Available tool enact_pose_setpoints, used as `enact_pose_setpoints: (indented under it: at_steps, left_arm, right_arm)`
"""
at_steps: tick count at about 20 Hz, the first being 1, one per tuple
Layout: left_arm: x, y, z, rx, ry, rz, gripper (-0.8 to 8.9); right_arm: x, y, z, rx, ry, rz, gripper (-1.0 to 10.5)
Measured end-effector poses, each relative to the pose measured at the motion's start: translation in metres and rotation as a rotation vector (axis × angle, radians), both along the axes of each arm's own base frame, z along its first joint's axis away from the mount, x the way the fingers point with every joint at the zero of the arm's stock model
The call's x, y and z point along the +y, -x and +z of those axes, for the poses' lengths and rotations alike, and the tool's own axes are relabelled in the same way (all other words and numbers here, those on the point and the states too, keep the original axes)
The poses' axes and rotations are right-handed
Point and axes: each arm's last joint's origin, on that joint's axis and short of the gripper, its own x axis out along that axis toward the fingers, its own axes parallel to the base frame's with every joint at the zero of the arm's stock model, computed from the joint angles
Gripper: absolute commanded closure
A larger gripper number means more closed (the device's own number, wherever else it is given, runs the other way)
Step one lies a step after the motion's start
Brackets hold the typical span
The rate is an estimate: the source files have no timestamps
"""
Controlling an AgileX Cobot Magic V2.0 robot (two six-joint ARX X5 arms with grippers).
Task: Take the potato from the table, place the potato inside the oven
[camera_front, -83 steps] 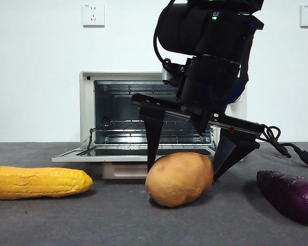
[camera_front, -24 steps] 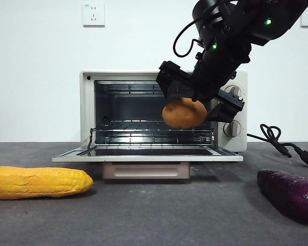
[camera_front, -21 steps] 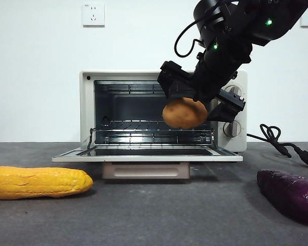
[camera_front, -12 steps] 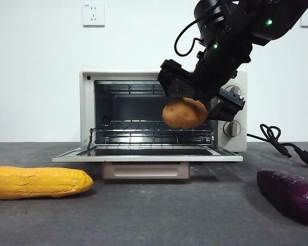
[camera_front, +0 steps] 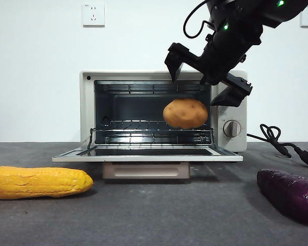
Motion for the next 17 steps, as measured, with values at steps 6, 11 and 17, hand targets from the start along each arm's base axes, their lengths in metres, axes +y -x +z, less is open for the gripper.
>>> enact_pose_setpoints:
  at_steps: [6,11,17]
  left_arm:
    - [0.0,0.0,0.0,-0.003,-0.002,-0.002,8.21]
    - [0.0,0.0,0.0,-0.005,-0.003,-0.003,8.21]
    - [0.001,-0.002,0.001,-0.032,-0.026,0.034,8.21]
  right_arm:
    - [-0.005,0.005,0.005,0.035,0.03,0.008,4.1]
    - [-0.013,0.014,0.017,0.059,0.069,0.016,4.1]
    - [-0.025,0.037,0.042,0.092,0.136,0.066,4.1]
